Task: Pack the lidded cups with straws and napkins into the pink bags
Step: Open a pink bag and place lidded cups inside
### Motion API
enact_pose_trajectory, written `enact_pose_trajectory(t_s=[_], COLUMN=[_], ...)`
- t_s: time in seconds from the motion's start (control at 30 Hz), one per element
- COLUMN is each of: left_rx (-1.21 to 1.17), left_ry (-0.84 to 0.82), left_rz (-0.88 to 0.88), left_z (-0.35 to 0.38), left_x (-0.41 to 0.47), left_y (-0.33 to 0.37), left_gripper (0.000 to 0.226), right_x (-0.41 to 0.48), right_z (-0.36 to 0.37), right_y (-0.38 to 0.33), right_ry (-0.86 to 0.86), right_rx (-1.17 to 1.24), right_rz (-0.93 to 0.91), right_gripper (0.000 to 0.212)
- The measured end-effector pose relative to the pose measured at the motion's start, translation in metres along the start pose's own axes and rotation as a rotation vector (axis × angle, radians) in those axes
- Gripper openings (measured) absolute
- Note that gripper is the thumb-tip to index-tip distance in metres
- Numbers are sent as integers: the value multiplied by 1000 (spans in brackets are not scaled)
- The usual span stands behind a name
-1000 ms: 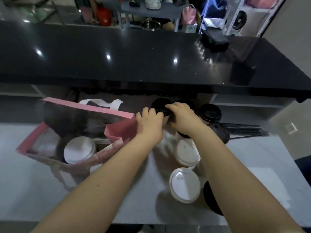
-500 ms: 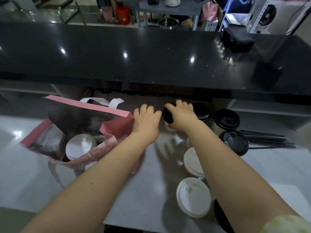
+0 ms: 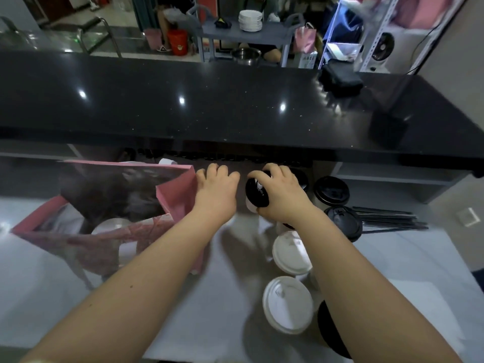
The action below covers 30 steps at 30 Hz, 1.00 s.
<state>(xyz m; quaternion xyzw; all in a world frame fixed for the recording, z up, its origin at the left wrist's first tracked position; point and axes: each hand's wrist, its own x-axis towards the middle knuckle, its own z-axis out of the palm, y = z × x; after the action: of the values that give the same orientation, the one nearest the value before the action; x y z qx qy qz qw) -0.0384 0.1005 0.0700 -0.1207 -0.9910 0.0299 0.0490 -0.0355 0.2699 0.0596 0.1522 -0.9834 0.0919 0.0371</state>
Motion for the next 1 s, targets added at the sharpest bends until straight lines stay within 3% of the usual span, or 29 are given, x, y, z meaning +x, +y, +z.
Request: enact_pose_trajectory(t_s=[0.13,0.33,0.67,0.83,1.0], left_rx=[-25,-62,-176,-309,-364], left_ry=[70,172,344,72,-5], left_rz=[64,96,140,136,103], left_z=[-23,-56,-105,-106,-90], left_x=[1,-5,-32,-60,-87], left_y=[8,7,-73,-153,-208], left_gripper=[44,40,36,35,41], right_x=[-20,-33,-19,-13,-7], right_z=[-40,-88,-129,-133,-110], right_y=[3,-6,-73,-142,-204], right_ry=[58,247,428,474,349], right_rx=[139,92,47,106,130], right_rz=[42,41,-149,-338,-403], right_gripper=[77,76,75,70,75])
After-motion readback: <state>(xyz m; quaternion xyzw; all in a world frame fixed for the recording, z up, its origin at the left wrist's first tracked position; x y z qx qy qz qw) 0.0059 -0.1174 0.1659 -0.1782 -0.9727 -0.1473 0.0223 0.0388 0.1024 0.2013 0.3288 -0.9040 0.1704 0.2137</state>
